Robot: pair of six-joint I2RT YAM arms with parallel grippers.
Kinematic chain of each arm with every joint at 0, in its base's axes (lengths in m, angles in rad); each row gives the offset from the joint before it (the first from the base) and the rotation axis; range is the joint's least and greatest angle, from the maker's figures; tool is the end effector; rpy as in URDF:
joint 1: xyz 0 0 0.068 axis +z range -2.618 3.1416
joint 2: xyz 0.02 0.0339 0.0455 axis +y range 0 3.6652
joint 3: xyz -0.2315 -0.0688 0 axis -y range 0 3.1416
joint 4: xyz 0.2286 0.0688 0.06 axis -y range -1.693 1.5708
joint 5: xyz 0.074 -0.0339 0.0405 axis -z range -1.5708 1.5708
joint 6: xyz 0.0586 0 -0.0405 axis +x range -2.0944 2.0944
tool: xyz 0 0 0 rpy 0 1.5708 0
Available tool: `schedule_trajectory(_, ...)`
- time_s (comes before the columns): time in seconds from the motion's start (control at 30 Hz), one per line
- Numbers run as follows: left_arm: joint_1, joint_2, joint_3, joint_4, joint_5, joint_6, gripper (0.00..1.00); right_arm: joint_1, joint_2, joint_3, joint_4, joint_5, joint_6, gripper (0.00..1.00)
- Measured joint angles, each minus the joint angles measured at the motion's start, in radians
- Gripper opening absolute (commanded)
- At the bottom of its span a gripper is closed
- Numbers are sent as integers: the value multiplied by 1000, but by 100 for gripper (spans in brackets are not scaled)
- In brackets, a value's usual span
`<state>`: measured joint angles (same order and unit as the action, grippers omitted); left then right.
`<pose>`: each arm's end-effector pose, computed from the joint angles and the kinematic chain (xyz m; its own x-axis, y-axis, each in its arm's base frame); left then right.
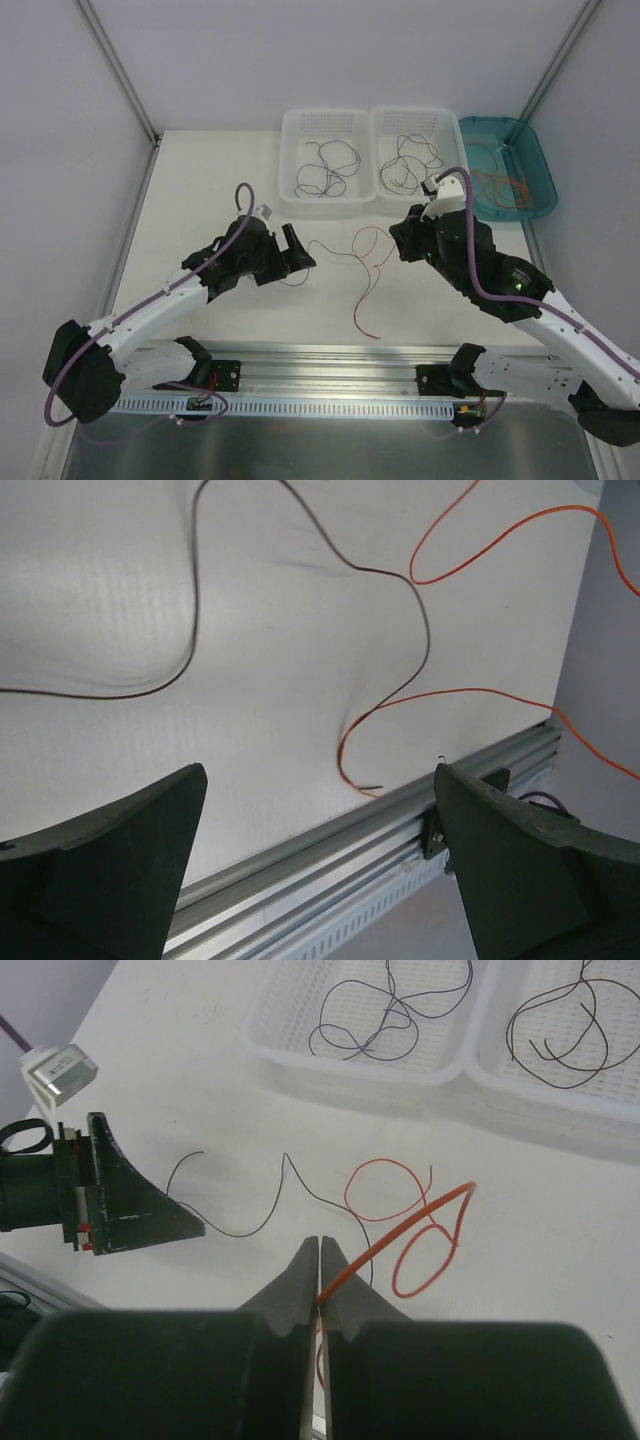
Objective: Untangle the cables
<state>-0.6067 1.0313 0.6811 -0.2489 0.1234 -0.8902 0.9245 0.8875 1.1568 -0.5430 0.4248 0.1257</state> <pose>0.1976 -0.1459 0.2155 -0.7962 -0.3863 -0.4657 0.0486 0.7264 -0.6855 0.1403 0.1458 0.3773 -0.2227 -0.1056 -0.9691 -0.4641 0.8857 0.0102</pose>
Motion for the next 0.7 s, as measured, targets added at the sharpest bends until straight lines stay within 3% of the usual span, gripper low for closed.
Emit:
schedule_trajectory(0.37, -173, 493, 277, 180, 18, -83, 85, 0, -38, 0, 0, -37, 0, 1)
schedule_trajectory(0.7, -287, 726, 430, 248, 61, -106, 75, 0, -55, 0, -1, -52, 1, 1)
